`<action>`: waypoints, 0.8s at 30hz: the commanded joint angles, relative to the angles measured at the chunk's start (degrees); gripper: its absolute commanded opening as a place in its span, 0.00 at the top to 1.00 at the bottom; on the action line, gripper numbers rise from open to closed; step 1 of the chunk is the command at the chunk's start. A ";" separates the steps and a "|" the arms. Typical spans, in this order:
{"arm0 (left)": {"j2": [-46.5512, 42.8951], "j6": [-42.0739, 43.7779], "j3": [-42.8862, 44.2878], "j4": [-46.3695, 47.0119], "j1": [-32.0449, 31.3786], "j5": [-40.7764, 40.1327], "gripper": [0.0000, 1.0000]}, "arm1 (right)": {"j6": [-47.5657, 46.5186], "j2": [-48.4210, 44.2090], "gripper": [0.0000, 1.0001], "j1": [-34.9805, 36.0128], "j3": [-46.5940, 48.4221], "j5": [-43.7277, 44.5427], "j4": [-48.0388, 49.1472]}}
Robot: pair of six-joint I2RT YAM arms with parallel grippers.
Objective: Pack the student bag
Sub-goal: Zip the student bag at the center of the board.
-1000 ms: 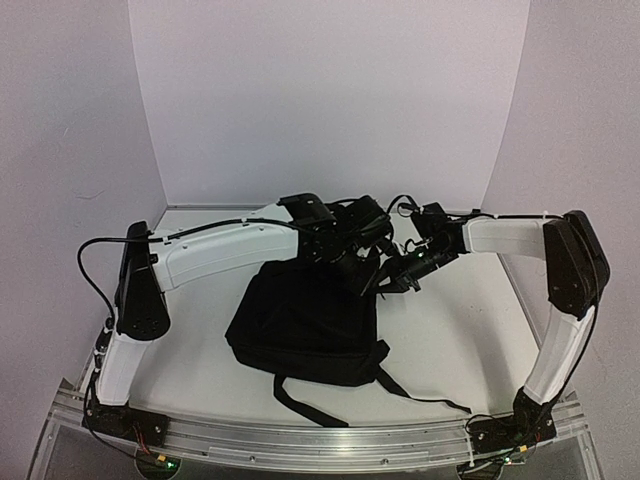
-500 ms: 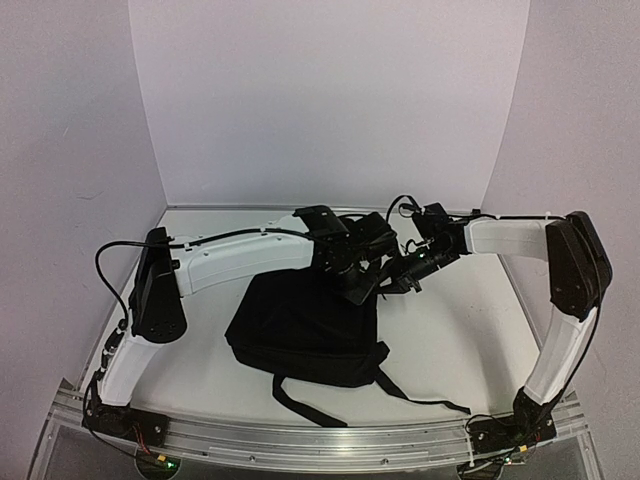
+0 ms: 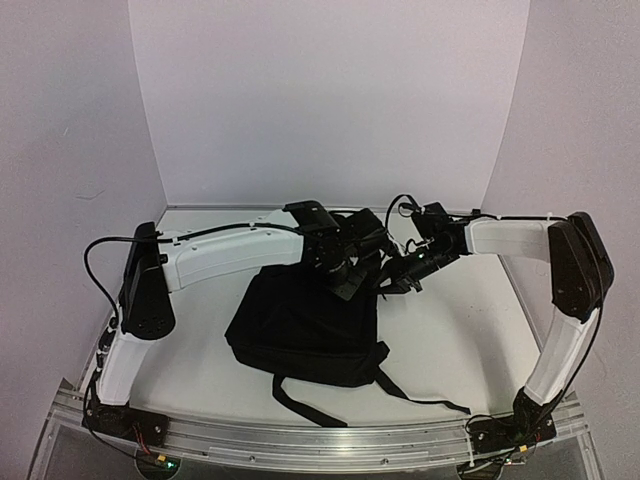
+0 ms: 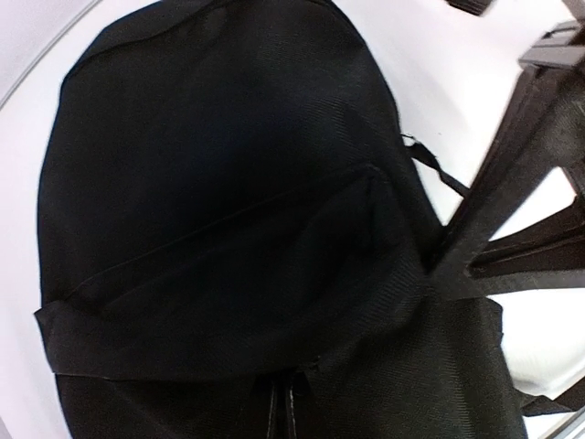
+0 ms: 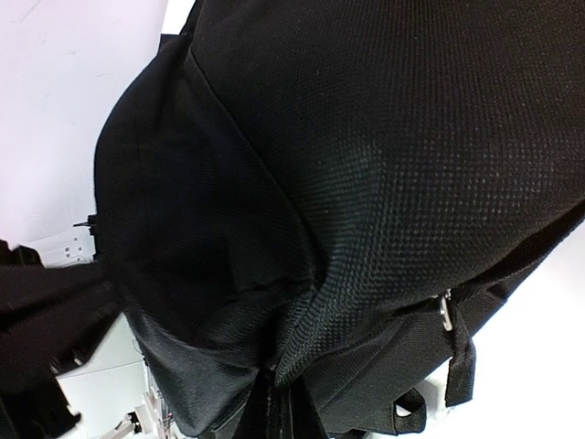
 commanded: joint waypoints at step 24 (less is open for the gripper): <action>-12.70 -0.58 -13.49 7.80 4.76 4.72 1.00 | -1.72 -6.12 0.52 2.58 3.56 2.05 -0.41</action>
